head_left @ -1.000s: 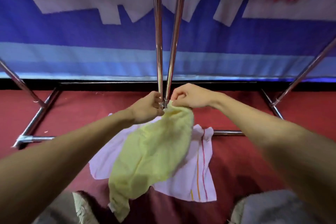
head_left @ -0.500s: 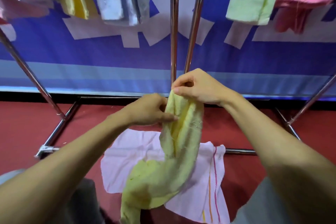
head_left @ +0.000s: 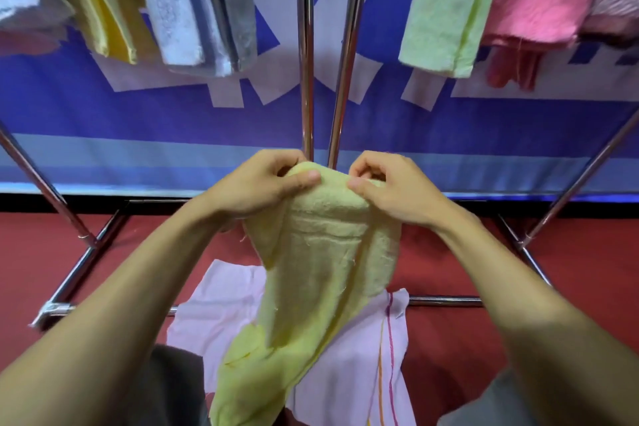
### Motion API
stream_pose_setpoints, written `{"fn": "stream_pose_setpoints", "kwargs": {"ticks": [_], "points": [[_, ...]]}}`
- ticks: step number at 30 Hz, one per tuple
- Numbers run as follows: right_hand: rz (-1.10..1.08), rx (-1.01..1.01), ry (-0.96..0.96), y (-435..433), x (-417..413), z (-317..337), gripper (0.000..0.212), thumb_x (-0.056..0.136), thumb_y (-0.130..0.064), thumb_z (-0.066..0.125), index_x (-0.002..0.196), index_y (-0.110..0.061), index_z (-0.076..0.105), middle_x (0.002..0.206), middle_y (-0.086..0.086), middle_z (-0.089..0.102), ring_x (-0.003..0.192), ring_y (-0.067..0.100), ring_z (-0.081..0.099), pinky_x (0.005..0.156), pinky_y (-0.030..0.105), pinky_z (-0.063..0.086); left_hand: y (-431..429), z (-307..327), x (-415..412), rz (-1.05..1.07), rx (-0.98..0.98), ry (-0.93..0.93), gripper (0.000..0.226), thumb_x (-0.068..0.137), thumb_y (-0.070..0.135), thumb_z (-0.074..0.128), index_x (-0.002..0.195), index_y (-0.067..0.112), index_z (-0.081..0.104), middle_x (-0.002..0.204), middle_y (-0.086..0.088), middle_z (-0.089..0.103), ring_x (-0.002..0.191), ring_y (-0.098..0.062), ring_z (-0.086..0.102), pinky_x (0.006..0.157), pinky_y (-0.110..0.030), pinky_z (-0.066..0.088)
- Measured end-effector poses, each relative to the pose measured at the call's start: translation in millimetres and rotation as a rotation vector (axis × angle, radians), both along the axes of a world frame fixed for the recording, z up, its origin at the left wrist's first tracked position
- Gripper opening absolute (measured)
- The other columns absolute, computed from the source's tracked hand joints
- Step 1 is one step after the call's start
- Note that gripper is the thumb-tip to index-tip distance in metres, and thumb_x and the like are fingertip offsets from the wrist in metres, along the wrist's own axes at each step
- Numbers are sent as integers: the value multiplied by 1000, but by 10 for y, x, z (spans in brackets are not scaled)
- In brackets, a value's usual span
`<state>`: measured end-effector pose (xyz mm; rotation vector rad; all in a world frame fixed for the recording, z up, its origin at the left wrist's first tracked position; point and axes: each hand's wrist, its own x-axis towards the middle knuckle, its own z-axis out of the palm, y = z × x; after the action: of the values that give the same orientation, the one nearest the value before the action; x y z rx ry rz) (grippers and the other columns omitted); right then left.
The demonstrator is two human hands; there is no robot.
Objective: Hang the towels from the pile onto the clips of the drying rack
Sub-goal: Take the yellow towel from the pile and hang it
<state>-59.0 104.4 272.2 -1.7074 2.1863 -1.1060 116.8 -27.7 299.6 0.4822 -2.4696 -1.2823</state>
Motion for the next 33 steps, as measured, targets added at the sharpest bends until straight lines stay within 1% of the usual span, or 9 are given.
{"fn": "stream_pose_setpoints", "kwargs": {"ticks": [5, 11, 14, 16, 20, 23, 25, 30, 33], "points": [[-53, 175, 93, 126, -72, -55, 39, 85, -45, 64, 68, -11, 57, 58, -3, 46, 58, 10, 40, 57, 28, 32, 124, 107, -75, 175, 491, 225, 25, 93, 24, 56, 69, 18, 55, 62, 4, 53, 53, -8, 49, 49, -20, 38], [-103, 428, 119, 227, -163, -223, 35, 93, -31, 58, 66, -10, 52, 63, 2, 47, 61, 15, 38, 58, 31, 29, -55, 105, 24, 412, 1075, 406, 20, 94, 32, 55, 87, 14, 59, 77, -5, 63, 78, -23, 63, 78, -38, 53], [-66, 601, 163, 226, -142, -260, 35, 91, -25, 61, 60, -20, 45, 62, -3, 47, 62, 10, 40, 54, 21, 30, -100, 67, 54, 570, 1088, 408, 20, 93, 21, 55, 104, 6, 62, 90, -10, 66, 86, -26, 66, 80, -40, 55], [-28, 601, 142, 202, -79, -245, 37, 91, -21, 62, 59, -22, 43, 59, -6, 45, 62, 12, 40, 57, 27, 31, -95, 46, 42, 631, 947, 403, 13, 93, 9, 51, 88, 4, 61, 70, -8, 65, 64, -18, 64, 64, -29, 54], [23, 255, -381, 107, 137, -88, 24, 91, -15, 62, 72, -1, 58, 66, 9, 41, 63, 17, 33, 60, 28, 29, -31, 27, 28, 592, 602, 291, 24, 93, 6, 50, 71, 10, 61, 61, -4, 56, 52, -15, 52, 45, -18, 44], [-56, -20, -842, 63, 291, 55, 14, 91, -9, 60, 81, 1, 62, 72, 13, 55, 64, 17, 50, 60, 25, 48, 105, -52, -11, 635, 802, 243, 21, 90, 4, 56, 71, 9, 61, 47, 0, 57, 38, -12, 53, 41, -20, 46], [-130, -72, -928, 44, 377, 90, 13, 91, -8, 60, 81, -5, 66, 77, 12, 63, 67, 14, 59, 58, 22, 54, 229, -101, -56, 600, 866, 201, 17, 89, 4, 58, 74, 8, 64, 45, 1, 58, 39, -12, 55, 44, -22, 49], [-220, -35, -410, 24, 460, 32, 9, 86, -18, 69, 80, -16, 75, 75, 6, 73, 65, 7, 61, 64, 18, 49, 336, -172, -123, 542, 844, 184, 14, 91, 6, 57, 83, 5, 68, 77, -12, 67, 67, -22, 61, 66, -28, 57], [-163, 62, -76, 55, 523, 48, 14, 87, -25, 65, 83, -18, 76, 75, -2, 73, 71, 9, 64, 72, 20, 47, 364, -185, -118, 555, 906, 205, 15, 93, 3, 55, 84, 1, 66, 78, -16, 66, 61, -21, 62, 58, -25, 57]]}}
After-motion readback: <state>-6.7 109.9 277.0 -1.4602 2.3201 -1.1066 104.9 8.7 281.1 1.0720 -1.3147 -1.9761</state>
